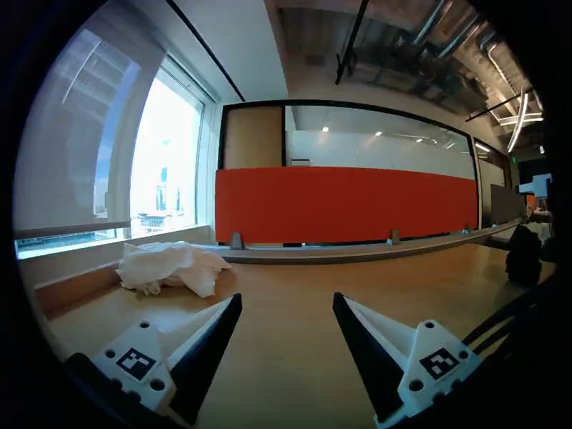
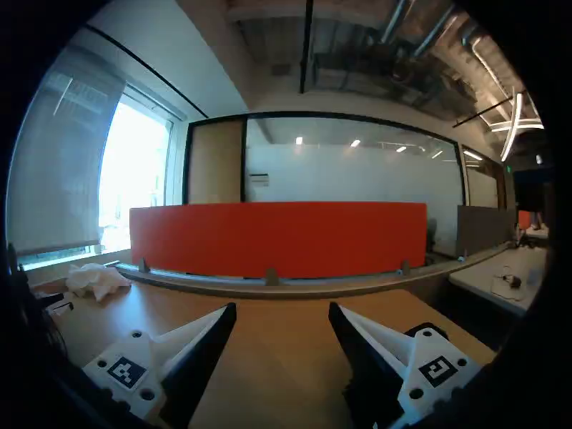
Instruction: Fold towel
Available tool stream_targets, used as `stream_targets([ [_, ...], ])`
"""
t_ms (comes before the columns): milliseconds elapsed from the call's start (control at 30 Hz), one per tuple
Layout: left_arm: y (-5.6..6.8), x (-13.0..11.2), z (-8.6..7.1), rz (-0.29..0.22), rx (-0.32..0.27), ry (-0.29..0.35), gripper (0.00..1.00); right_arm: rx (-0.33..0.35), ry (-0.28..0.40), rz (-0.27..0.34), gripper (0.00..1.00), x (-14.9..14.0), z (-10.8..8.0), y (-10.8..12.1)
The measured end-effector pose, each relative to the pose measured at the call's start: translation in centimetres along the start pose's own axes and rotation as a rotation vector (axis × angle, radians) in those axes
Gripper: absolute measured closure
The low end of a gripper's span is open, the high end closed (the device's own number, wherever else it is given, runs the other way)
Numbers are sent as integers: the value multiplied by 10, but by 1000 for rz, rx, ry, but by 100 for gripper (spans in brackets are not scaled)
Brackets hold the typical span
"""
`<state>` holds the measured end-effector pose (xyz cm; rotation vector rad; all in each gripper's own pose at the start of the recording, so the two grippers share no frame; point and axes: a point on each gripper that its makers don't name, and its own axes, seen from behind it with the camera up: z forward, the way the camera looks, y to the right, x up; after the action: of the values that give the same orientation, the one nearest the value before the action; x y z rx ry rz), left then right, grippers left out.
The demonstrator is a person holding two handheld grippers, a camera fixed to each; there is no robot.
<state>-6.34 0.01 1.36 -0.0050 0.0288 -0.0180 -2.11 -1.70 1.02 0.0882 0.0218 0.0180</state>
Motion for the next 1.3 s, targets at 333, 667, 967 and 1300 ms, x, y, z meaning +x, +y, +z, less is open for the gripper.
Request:
stream_targets([
  [333,2,0,0,1,-7,0,6,10,24,-9,0,-18,0,-2],
  [667,2,1,0,1,-7,0,6,-12,25,10,0,-58,-2,7],
  [967,2,1,0,1,-8,0,6,-50,17,31,0,-89,-1,19],
  [1300,3,1,0,1,-7,0,6,-55,8,21,0,-108,0,24],
])
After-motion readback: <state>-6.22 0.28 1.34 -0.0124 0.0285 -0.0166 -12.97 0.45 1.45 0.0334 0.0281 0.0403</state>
